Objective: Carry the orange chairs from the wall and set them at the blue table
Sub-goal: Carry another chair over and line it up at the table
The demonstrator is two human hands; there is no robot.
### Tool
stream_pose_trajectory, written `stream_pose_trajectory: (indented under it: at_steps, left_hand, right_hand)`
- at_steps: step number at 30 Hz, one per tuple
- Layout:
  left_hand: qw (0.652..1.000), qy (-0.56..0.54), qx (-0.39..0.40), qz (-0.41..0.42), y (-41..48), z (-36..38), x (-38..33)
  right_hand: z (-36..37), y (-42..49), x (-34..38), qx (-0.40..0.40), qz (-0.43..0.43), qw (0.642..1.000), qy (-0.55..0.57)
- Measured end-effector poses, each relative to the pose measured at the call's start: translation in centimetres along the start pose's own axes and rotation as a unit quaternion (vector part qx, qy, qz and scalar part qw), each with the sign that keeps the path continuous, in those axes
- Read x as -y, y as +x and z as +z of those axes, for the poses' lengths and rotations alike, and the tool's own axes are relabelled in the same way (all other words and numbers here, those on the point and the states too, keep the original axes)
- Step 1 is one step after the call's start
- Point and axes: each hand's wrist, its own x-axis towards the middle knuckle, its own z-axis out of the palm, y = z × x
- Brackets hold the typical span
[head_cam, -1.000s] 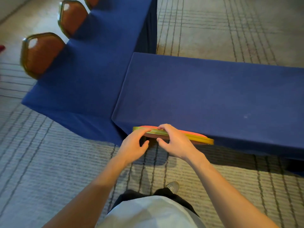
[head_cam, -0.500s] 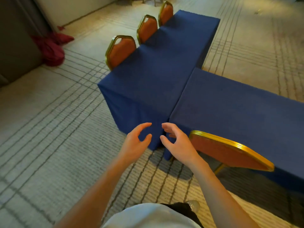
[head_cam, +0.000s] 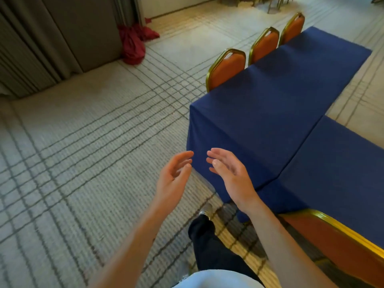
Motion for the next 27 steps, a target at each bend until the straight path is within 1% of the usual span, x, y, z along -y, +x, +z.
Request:
stream_pose_trajectory:
  at_steps: [4,7,12,18,22,24,27]
  left_hand:
    - [0.998,-0.032,-0.045,-0.041,5.0,-2.4,0.1]
    - [0.995,-0.041,-0.079,-0.048,10.5,-4.1,-0.6]
    - [0.990,-0.059,-0.120,-0.042,19.5,-6.9,-2.5]
    - [0.975,-0.132,-0.164,-0.066,27.5,-10.8,-3.7]
    - [0.971,-0.135,-0.177,-0.088,34.0,-13.8,-3.2]
    - [0.964,-0.169,-0.181,-0.094,37.6,-15.6,-2.8]
    - [0.946,-0.248,-0.173,-0.112,43.8,-18.7,-2.5]
  right_hand:
    - [2.5,7.0,0.2,0.025,0.016,0.998,0.055]
    - [4.4,13.0,0.6,0.033,0.026,0.993,0.108]
    - [7.7,22.6,1.9,0.071,0.078,0.978,0.177]
    - [11.2,32.2,4.1,0.109,0.121,0.955,0.248]
    - [14.3,39.0,4.7,0.108,0.143,0.948,0.262]
    - [16.1,42.6,5.0,0.105,0.144,0.947,0.268]
    - [18.9,48.2,6.4,0.098,0.157,0.937,0.296]
